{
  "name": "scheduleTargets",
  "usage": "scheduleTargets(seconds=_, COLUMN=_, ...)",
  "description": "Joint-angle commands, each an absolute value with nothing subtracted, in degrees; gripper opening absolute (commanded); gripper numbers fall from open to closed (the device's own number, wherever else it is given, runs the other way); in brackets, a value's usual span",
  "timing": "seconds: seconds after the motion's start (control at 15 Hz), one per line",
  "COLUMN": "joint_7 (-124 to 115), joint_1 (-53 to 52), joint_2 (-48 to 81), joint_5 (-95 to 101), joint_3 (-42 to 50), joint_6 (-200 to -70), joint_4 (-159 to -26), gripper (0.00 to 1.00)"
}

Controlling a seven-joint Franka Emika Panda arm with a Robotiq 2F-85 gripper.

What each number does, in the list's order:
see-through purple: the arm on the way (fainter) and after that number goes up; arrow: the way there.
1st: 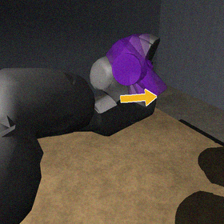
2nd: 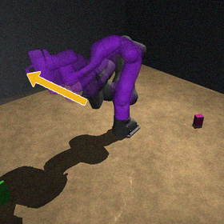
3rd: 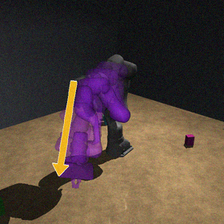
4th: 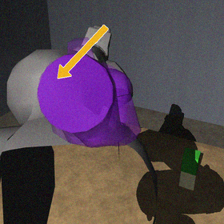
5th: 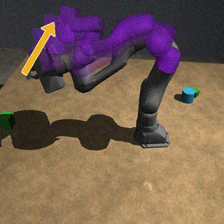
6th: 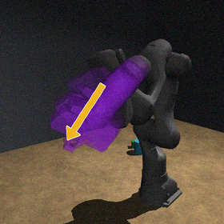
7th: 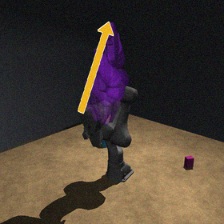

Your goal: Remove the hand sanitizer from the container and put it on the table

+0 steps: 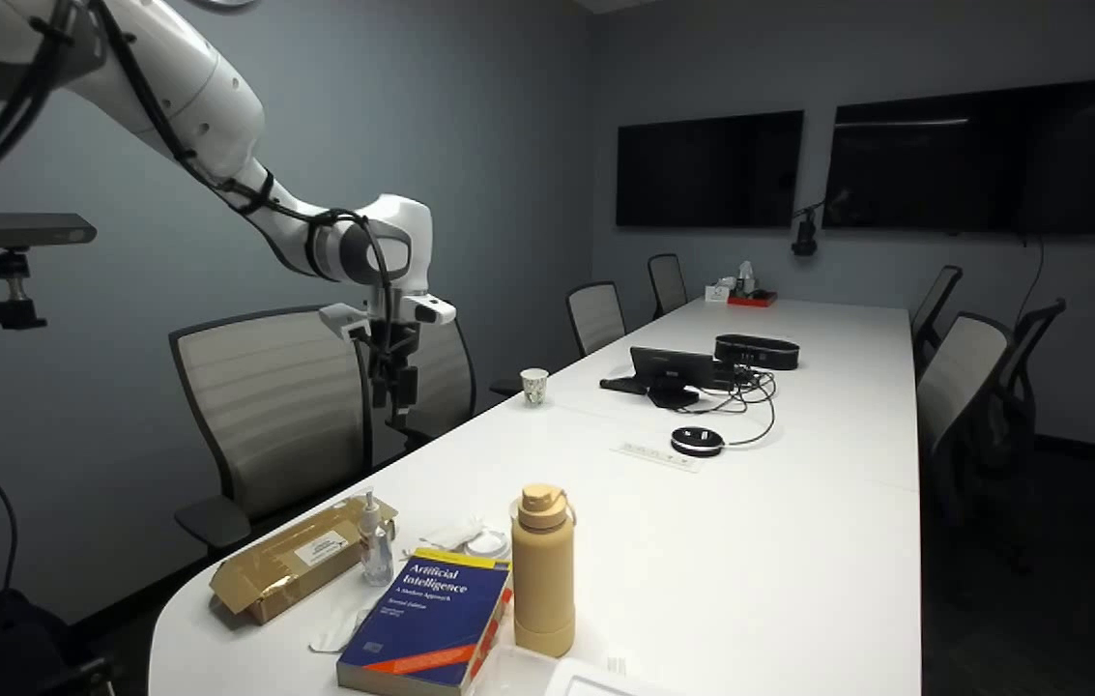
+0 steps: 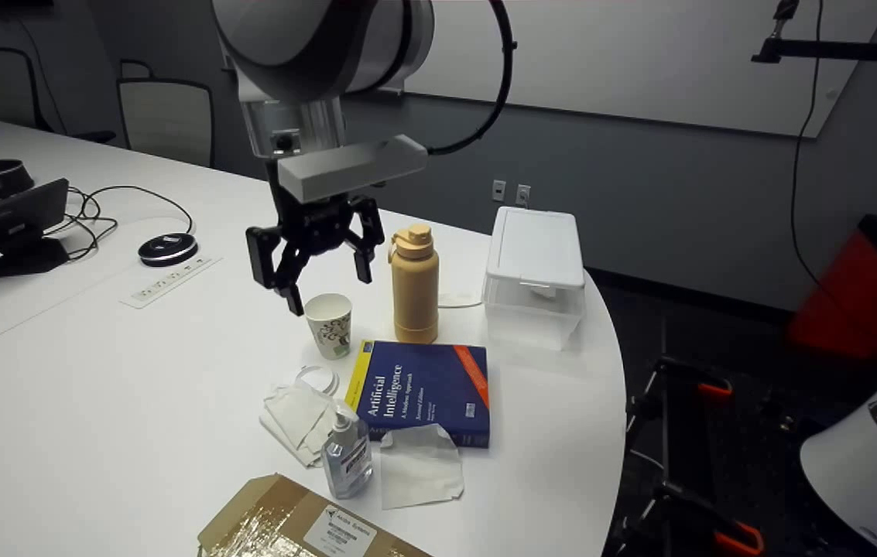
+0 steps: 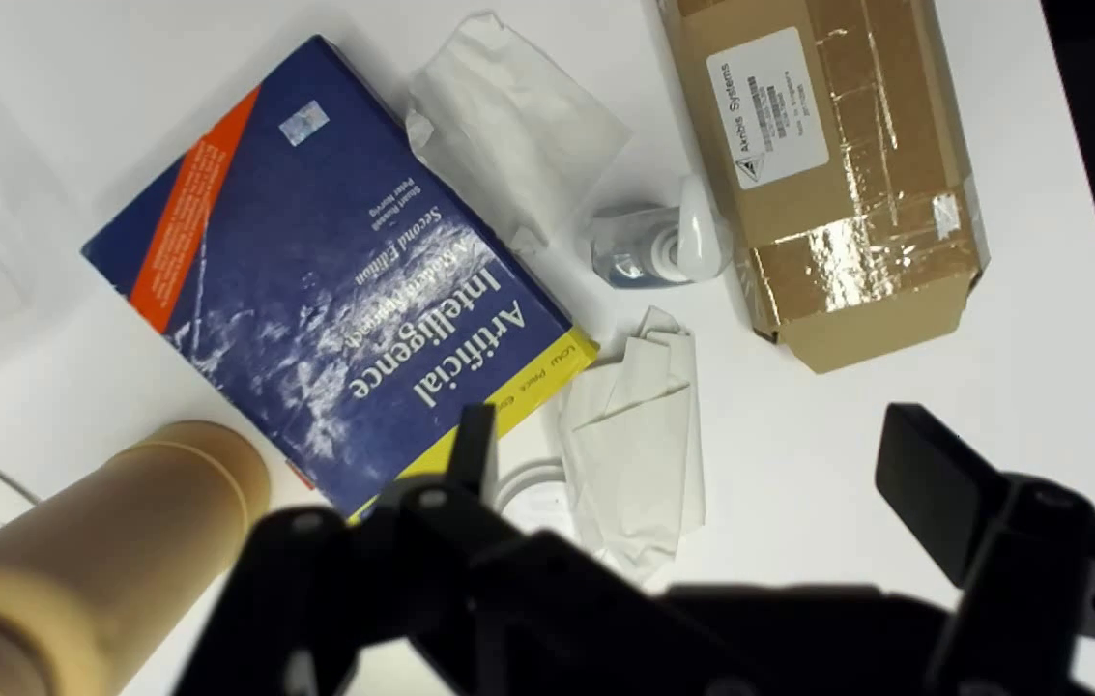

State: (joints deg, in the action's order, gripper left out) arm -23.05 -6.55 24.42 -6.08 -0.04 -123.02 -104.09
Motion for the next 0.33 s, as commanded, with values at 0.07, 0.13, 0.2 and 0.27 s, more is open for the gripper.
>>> scheduleTargets(seconds=0.07, joint_7=-24.18, joint_1=-5.02, joint_2=16.31, joint_5=-7.48, joint_3=0.35, joint_6=-122.53, joint_4=-110.14, gripper=1.0)
scheduleTargets(seconds=0.13, joint_7=-23.94, joint_1=-4.7, joint_2=15.47, joint_5=-7.48, joint_3=0.27, joint_6=-122.71, joint_4=-110.98, gripper=1.0)
scheduleTargets(seconds=0.2, joint_7=-23.61, joint_1=-4.49, joint_2=14.73, joint_5=-7.39, joint_3=0.19, joint_6=-123.06, joint_4=-111.81, gripper=1.0)
scheduleTargets(seconds=0.27, joint_7=-23.84, joint_1=-4.45, joint_2=14.09, joint_5=-6.93, joint_3=0.26, joint_6=-123.46, joint_4=-112.6, gripper=1.0)
